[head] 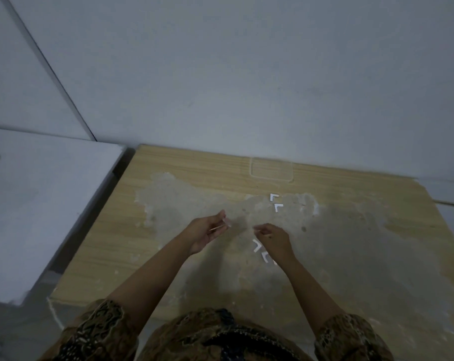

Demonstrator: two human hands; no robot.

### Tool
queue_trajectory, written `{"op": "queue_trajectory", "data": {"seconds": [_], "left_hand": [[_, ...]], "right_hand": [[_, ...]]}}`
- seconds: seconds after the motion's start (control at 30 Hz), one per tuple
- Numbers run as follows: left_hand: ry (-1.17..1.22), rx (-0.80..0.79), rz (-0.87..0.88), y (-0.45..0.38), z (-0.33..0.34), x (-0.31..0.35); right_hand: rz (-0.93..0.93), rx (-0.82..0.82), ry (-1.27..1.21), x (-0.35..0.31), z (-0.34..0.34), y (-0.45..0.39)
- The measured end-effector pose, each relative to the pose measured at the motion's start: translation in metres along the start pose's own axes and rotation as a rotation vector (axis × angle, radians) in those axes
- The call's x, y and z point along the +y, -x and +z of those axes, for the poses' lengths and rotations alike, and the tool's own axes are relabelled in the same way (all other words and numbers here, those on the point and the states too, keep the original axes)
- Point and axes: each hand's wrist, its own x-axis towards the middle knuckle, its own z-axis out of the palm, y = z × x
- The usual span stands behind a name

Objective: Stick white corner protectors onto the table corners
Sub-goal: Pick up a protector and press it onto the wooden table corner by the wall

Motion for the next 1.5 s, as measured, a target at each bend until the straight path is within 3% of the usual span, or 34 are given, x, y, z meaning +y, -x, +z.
{"op": "queue_trajectory", "data": {"seconds": [0.27, 0.43, 0.63, 0.87, 1.07, 1.27, 1.5], "left_hand": [[0.056, 0.048, 0.047, 0.01, -0.017, 0.015], [0.05, 0.055, 0.027, 0.021, -0.04, 0.022], [-0.046, 0.057, 0.064, 0.031, -0.08, 0.031], [-0.179, 0.187, 0.345, 0.056, -0.158, 0.048], [-0.268, 0.172, 0.276, 0.098, -0.263, 0.062], [-0.179, 0.266, 0.217, 0.117, -0.356, 0.054], [-0.125, 0.353, 0.179, 0.127, -0.422, 0.032]], "right_hand": [[-0.276, -0.224, -0.266, -0.086, 0.028, 0.01], [-0.365, -0.177, -0.276, -0.101, 0.054, 0.014], [-0.376, -0.193, -0.226, -0.12, 0.085, 0.014], [-0.284, -0.285, -0.25, -0.16, 0.159, 0.027], [-0.297, -0.344, -0.191, -0.199, 0.256, 0.061], [-0.166, -0.323, -0.164, -0.202, 0.354, 0.1], [0.284, -0.423, -0.23, -0.177, 0.42, 0.15]]}}
